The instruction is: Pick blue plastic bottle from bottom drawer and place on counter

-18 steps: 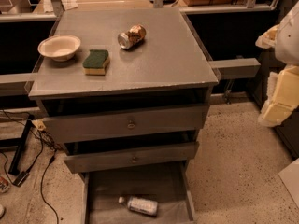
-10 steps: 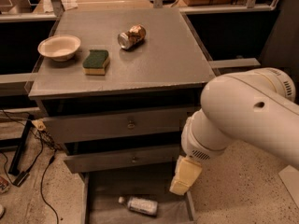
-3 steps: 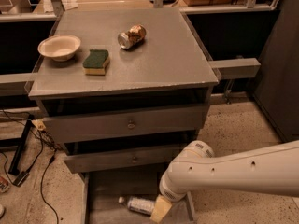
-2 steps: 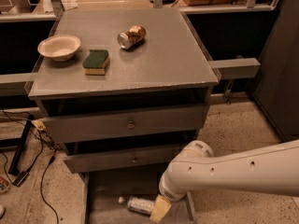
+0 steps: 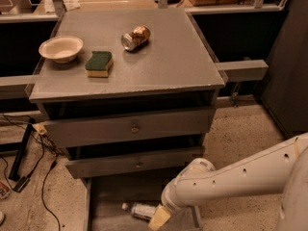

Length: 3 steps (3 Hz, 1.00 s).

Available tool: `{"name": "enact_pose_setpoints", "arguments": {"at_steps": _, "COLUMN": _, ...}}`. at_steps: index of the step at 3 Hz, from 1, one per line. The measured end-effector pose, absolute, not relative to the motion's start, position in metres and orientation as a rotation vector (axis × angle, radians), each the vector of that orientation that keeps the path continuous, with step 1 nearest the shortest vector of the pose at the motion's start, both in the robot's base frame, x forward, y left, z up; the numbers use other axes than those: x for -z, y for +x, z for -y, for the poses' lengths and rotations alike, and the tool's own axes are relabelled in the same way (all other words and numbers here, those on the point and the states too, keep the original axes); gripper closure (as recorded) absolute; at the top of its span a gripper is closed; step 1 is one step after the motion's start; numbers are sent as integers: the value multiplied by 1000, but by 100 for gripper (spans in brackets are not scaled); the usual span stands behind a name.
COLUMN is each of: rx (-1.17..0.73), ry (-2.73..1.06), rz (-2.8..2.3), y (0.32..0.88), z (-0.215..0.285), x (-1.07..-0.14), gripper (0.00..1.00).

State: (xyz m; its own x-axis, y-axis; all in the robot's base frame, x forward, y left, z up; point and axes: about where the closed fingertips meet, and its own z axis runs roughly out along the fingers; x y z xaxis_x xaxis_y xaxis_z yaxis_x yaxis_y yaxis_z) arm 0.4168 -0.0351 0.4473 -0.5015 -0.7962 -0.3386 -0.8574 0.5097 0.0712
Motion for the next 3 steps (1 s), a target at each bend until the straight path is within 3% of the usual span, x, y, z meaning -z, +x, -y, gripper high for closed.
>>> {"name": "enact_pose_setpoints", "arguments": {"at_steps": 3, "rx": -441, "ry": -1337, "rz": -2498, "y": 413, "z": 30, "x": -411, "gripper": 0}}
